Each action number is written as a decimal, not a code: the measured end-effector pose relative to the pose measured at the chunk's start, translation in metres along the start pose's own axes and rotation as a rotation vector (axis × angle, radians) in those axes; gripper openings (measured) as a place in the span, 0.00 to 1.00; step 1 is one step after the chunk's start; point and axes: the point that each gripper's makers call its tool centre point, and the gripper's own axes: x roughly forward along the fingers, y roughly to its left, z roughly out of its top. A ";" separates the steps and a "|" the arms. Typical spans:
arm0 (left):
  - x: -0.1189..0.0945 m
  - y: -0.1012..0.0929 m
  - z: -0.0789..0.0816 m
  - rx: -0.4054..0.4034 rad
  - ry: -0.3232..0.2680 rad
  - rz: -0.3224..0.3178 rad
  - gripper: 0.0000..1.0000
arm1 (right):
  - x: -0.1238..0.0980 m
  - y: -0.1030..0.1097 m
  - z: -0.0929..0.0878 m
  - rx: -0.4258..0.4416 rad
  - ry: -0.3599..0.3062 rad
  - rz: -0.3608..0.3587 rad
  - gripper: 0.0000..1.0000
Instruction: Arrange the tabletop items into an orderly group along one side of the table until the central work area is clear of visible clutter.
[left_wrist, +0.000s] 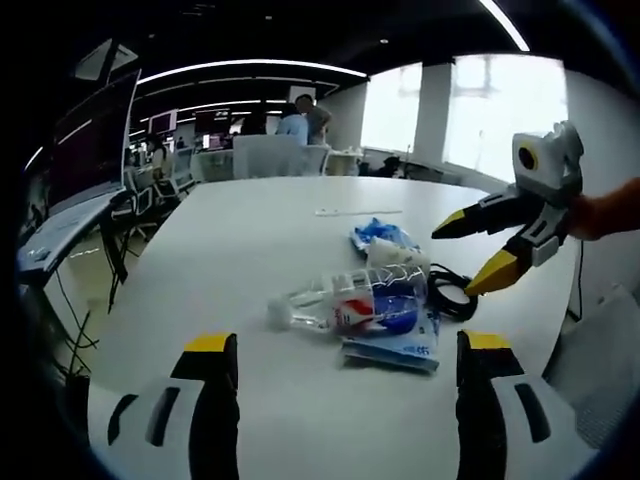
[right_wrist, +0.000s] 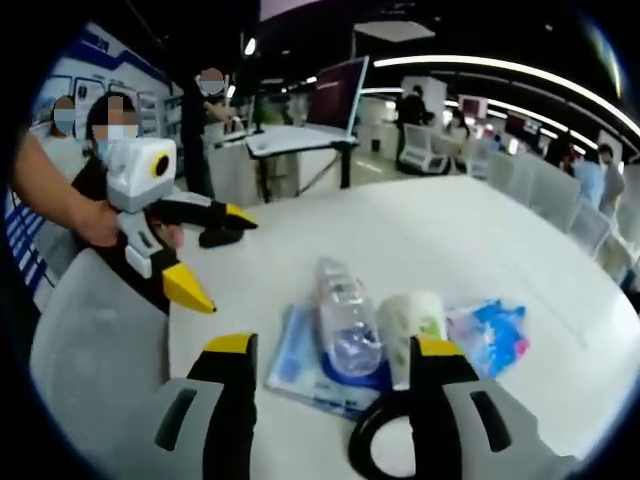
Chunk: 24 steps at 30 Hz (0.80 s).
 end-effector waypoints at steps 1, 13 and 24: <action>0.000 0.001 -0.001 -0.002 0.002 0.002 0.90 | 0.002 -0.001 0.001 0.000 0.001 0.003 0.58; 0.006 0.004 -0.005 0.003 0.017 0.016 0.90 | 0.028 -0.003 0.006 -0.053 0.052 0.046 0.52; 0.007 0.012 -0.009 -0.008 0.022 0.033 0.90 | 0.054 -0.003 0.008 -0.089 0.114 0.078 0.48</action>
